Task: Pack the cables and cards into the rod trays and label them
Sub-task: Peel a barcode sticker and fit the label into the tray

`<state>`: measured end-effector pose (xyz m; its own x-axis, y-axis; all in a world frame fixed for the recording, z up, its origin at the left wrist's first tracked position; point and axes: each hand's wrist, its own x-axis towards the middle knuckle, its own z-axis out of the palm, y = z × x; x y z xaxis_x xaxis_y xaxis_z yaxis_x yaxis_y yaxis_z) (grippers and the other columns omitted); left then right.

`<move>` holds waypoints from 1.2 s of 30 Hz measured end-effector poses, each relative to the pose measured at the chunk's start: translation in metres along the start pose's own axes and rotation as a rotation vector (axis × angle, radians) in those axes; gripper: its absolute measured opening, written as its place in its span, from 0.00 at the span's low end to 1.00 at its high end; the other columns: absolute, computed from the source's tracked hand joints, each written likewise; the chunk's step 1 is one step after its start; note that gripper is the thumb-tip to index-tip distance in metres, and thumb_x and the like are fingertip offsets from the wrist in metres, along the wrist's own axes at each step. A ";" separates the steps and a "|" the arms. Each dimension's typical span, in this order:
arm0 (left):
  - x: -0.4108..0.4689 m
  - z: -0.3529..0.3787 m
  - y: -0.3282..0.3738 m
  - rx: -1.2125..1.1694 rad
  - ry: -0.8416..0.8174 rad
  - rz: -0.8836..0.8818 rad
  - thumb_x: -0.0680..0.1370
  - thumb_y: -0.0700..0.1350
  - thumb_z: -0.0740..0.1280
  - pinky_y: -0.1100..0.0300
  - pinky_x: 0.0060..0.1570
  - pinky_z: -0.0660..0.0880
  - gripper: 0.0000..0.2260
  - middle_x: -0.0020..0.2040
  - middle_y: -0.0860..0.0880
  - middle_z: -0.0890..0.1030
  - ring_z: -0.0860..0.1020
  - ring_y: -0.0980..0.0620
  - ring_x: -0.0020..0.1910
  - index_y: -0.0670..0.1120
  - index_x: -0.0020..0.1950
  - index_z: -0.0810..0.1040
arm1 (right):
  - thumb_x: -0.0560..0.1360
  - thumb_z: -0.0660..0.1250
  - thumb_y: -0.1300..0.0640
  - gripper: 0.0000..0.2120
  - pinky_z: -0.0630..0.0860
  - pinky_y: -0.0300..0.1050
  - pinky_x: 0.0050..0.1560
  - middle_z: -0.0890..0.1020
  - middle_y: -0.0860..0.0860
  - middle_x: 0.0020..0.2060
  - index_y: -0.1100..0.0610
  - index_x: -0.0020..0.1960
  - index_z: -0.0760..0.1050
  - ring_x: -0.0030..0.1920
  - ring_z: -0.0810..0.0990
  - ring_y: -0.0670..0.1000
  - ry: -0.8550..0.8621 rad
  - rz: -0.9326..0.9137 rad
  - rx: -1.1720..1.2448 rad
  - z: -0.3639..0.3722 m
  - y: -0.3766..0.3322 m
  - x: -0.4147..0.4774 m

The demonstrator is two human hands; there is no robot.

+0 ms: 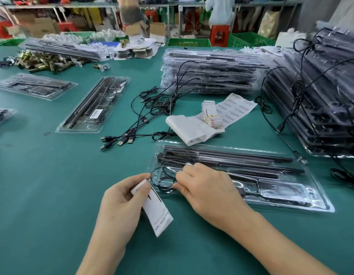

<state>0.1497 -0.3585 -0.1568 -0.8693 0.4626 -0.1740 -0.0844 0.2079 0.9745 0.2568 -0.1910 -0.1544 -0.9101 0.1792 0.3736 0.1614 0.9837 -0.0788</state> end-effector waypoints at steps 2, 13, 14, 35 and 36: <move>-0.001 0.002 -0.002 0.067 0.075 0.063 0.80 0.45 0.71 0.66 0.38 0.72 0.09 0.36 0.58 0.84 0.78 0.58 0.34 0.59 0.53 0.84 | 0.81 0.61 0.48 0.11 0.64 0.41 0.25 0.74 0.44 0.37 0.50 0.42 0.72 0.37 0.73 0.48 0.052 -0.007 0.012 0.001 0.000 -0.001; 0.003 -0.010 -0.007 0.156 0.306 0.123 0.76 0.45 0.74 0.60 0.33 0.74 0.13 0.41 0.60 0.84 0.78 0.56 0.29 0.64 0.51 0.78 | 0.82 0.59 0.47 0.12 0.68 0.43 0.24 0.73 0.44 0.36 0.51 0.42 0.71 0.37 0.71 0.47 0.080 0.003 0.027 0.007 0.000 -0.002; 0.005 -0.013 -0.008 0.093 0.301 0.104 0.76 0.45 0.74 0.60 0.31 0.74 0.13 0.42 0.58 0.85 0.76 0.56 0.26 0.63 0.50 0.78 | 0.82 0.59 0.47 0.12 0.68 0.42 0.24 0.73 0.44 0.36 0.51 0.42 0.72 0.37 0.72 0.47 0.080 0.005 0.025 0.006 0.000 -0.002; -0.002 0.000 -0.012 0.144 0.286 0.176 0.73 0.39 0.76 0.76 0.34 0.73 0.15 0.51 0.50 0.78 0.84 0.59 0.42 0.57 0.40 0.75 | 0.82 0.63 0.48 0.11 0.68 0.42 0.25 0.73 0.44 0.36 0.50 0.43 0.70 0.37 0.72 0.47 0.083 0.007 0.054 0.005 0.001 -0.003; -0.003 -0.003 -0.014 0.127 0.232 0.176 0.72 0.37 0.77 0.77 0.38 0.74 0.16 0.51 0.50 0.77 0.84 0.60 0.46 0.56 0.40 0.75 | 0.82 0.64 0.48 0.11 0.68 0.43 0.25 0.73 0.44 0.36 0.50 0.43 0.70 0.37 0.72 0.48 0.083 0.006 0.056 0.005 0.001 -0.003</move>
<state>0.1518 -0.3658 -0.1694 -0.9543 0.2949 0.0474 0.1263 0.2547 0.9587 0.2577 -0.1910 -0.1604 -0.8740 0.1882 0.4480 0.1435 0.9808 -0.1320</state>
